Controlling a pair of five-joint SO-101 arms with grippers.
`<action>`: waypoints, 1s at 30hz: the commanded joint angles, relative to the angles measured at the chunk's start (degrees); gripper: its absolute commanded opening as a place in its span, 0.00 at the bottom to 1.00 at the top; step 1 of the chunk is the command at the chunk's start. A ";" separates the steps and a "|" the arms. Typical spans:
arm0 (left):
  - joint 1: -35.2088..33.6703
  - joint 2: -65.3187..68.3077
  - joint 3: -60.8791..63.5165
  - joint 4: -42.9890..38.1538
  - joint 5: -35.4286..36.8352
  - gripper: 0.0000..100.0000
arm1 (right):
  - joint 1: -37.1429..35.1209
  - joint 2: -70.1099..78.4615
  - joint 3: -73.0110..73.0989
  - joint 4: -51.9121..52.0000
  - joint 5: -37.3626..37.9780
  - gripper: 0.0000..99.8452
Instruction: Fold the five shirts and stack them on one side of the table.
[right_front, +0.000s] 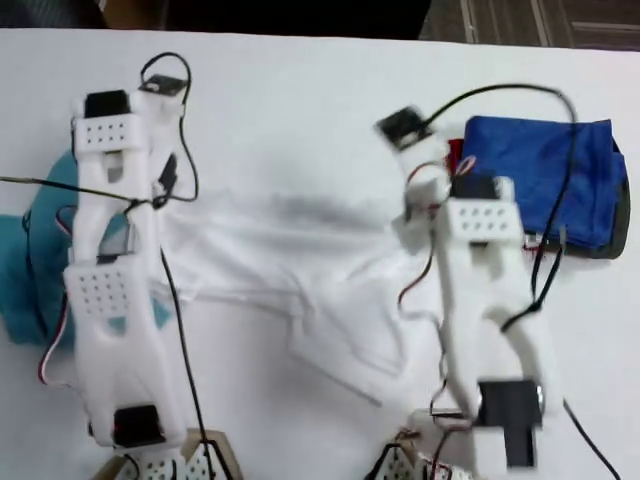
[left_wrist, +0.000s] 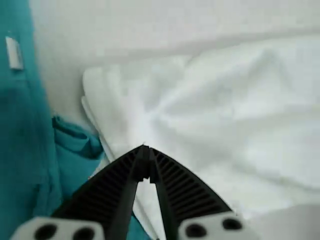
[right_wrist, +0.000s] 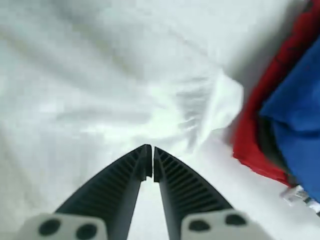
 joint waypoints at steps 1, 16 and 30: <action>-1.05 -15.91 15.96 0.62 -3.60 0.03 | -6.20 -9.10 10.11 -1.45 0.26 0.02; -11.87 -31.47 70.29 -34.46 -11.87 0.03 | -13.05 -13.67 29.80 -4.70 11.34 0.02; -11.69 -51.08 68.62 -20.31 -11.96 0.03 | -25.54 -13.76 29.80 0.22 10.99 0.14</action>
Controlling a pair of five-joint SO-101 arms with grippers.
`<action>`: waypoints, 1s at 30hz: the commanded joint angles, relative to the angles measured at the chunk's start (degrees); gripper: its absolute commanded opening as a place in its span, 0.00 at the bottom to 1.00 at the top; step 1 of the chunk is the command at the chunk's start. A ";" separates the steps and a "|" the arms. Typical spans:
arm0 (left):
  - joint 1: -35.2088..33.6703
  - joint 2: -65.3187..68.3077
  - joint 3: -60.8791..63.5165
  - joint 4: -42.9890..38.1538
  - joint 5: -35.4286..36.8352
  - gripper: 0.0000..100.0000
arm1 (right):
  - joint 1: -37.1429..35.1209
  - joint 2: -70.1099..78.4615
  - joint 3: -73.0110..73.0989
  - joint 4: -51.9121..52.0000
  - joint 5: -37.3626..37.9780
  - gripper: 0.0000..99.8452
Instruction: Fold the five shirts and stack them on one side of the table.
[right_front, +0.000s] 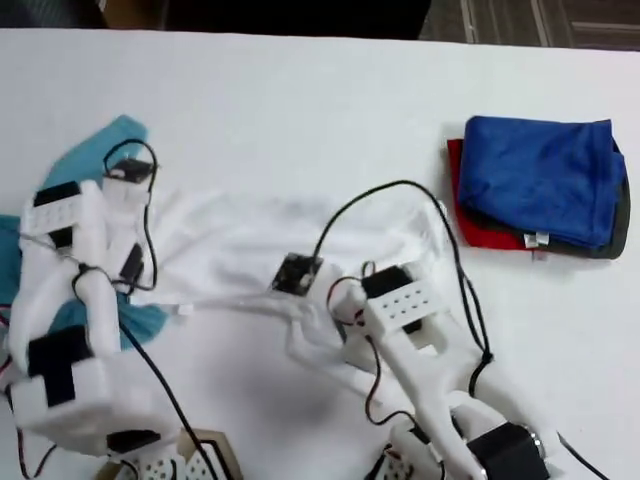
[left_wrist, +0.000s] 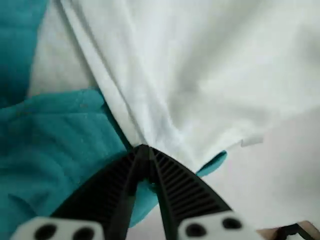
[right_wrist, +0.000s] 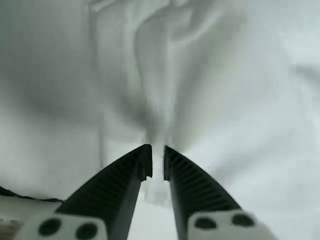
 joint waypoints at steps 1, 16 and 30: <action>-0.09 -9.67 -0.75 4.13 -0.35 0.03 | -3.74 -2.51 0.00 1.54 0.09 0.17; 2.64 -11.43 17.89 -22.51 5.89 0.03 | 0.48 0.66 0.18 -8.92 -0.18 0.18; 8.18 -11.43 21.49 -27.25 10.99 0.03 | 0.92 12.00 -5.45 -10.07 -0.18 0.03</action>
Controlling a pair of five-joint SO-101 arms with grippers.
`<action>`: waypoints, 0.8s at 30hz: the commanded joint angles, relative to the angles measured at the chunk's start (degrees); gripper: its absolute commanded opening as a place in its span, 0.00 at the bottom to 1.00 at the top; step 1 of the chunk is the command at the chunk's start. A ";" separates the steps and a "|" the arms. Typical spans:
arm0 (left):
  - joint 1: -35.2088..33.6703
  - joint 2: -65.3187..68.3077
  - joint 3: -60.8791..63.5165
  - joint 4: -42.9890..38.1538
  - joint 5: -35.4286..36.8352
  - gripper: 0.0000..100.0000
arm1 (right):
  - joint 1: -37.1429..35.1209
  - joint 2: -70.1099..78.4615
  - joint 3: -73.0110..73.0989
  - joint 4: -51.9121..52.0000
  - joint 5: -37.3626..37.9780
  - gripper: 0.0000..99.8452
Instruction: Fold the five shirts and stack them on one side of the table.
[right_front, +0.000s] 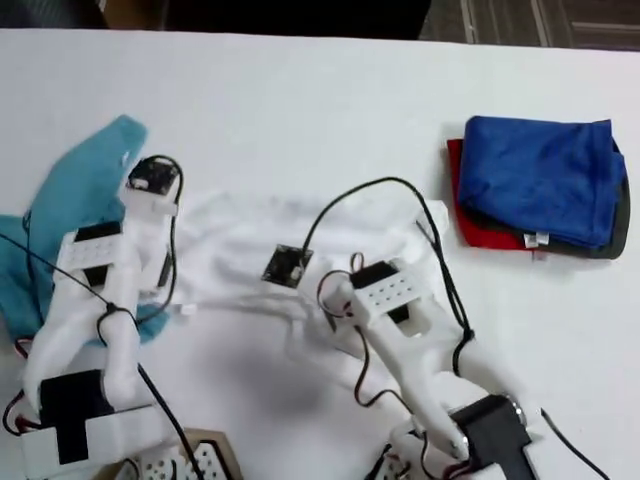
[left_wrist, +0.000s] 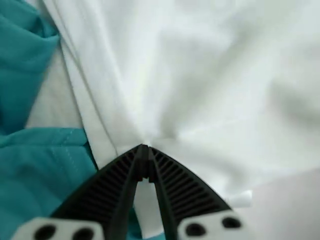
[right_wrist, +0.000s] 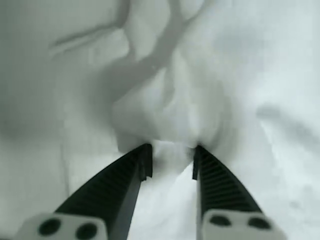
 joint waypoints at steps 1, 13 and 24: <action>0.44 -1.32 0.04 -0.79 0.62 0.03 | 0.13 1.10 -3.25 1.71 -0.09 0.01; 0.44 -1.32 0.13 -1.23 0.62 0.03 | -0.31 -3.56 -13.54 15.78 -0.09 0.02; 0.44 -1.23 0.40 -2.11 0.62 0.03 | -0.84 -8.92 -9.41 16.40 -0.09 0.02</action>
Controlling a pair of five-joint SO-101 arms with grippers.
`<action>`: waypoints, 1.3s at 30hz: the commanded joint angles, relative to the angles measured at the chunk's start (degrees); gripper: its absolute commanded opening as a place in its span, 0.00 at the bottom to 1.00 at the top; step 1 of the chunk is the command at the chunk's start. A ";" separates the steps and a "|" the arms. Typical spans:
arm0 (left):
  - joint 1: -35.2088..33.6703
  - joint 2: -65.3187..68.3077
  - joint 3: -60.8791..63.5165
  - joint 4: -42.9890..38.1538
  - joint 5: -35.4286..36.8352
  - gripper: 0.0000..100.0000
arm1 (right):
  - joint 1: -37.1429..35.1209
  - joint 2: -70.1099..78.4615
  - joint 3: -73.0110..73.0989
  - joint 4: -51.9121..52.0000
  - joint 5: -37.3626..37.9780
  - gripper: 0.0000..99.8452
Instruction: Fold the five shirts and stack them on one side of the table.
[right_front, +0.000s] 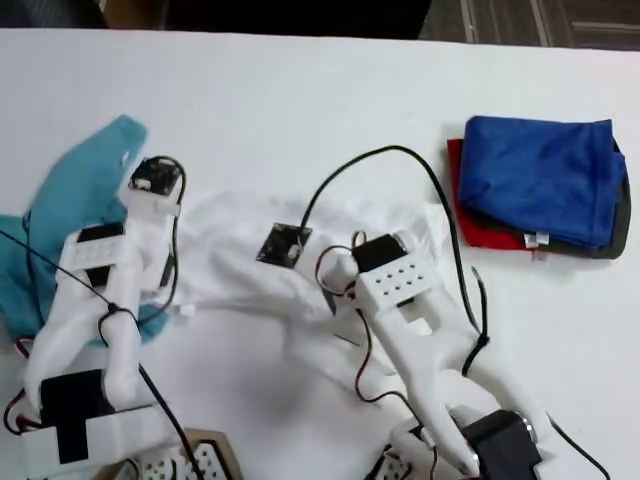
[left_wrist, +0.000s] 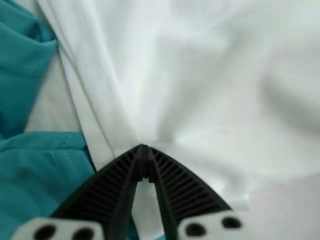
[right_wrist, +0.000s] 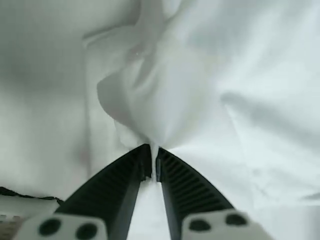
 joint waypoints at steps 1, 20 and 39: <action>0.18 -1.23 -0.13 -0.88 0.62 0.03 | -1.19 -2.42 2.64 -2.86 -0.09 0.02; 0.18 -1.23 0.04 -1.41 0.62 0.03 | -9.36 -2.42 7.91 -7.52 -5.98 0.03; 0.18 -1.14 0.04 -1.41 0.62 0.03 | -8.75 1.89 7.38 -14.29 -6.15 0.13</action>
